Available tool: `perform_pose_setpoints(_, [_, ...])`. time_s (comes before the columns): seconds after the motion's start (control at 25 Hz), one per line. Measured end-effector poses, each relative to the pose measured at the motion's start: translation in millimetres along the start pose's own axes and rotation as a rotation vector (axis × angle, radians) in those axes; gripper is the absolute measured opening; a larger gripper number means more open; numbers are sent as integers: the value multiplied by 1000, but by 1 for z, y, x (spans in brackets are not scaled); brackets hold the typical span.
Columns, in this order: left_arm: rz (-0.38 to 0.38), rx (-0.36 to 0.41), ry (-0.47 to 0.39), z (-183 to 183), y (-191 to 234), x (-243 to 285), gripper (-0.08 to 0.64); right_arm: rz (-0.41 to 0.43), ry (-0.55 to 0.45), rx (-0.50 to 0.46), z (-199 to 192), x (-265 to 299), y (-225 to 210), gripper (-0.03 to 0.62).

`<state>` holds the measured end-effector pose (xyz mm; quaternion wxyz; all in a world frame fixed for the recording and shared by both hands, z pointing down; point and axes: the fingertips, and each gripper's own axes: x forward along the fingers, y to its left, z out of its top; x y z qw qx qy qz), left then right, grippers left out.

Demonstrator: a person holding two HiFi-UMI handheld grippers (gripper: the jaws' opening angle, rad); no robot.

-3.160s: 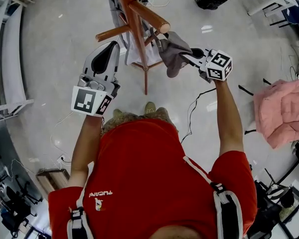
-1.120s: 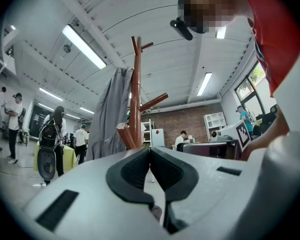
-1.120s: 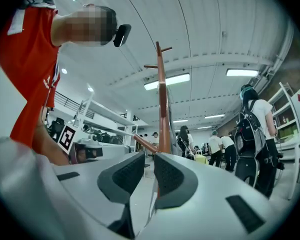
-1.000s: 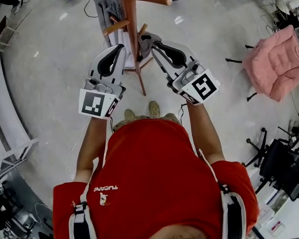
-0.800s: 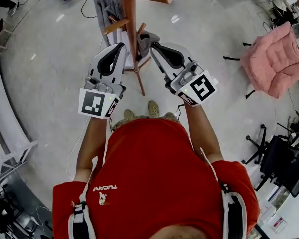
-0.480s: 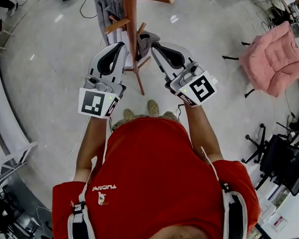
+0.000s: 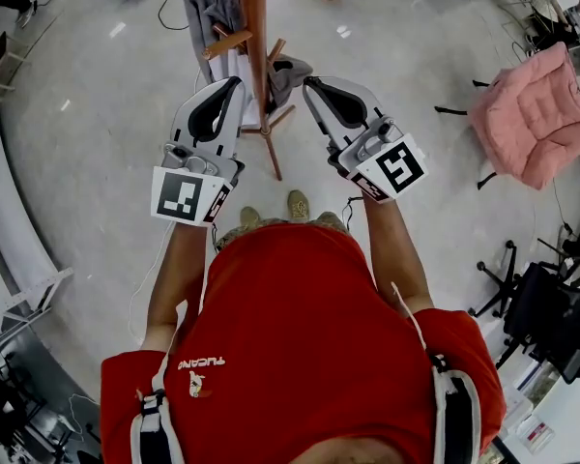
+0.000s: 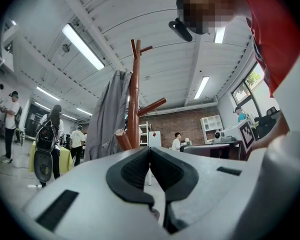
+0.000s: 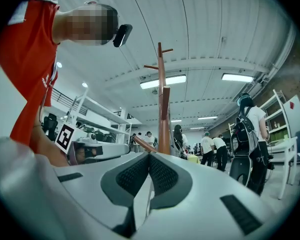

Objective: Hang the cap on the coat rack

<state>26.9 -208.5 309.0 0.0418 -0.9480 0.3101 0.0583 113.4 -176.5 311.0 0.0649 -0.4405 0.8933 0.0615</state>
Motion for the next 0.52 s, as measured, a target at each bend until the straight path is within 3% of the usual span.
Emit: perform_pose_setpoints(0.52, [23, 4, 6, -2, -2, -1, 9, 0, 8, 12, -7, -8, -7, 23])
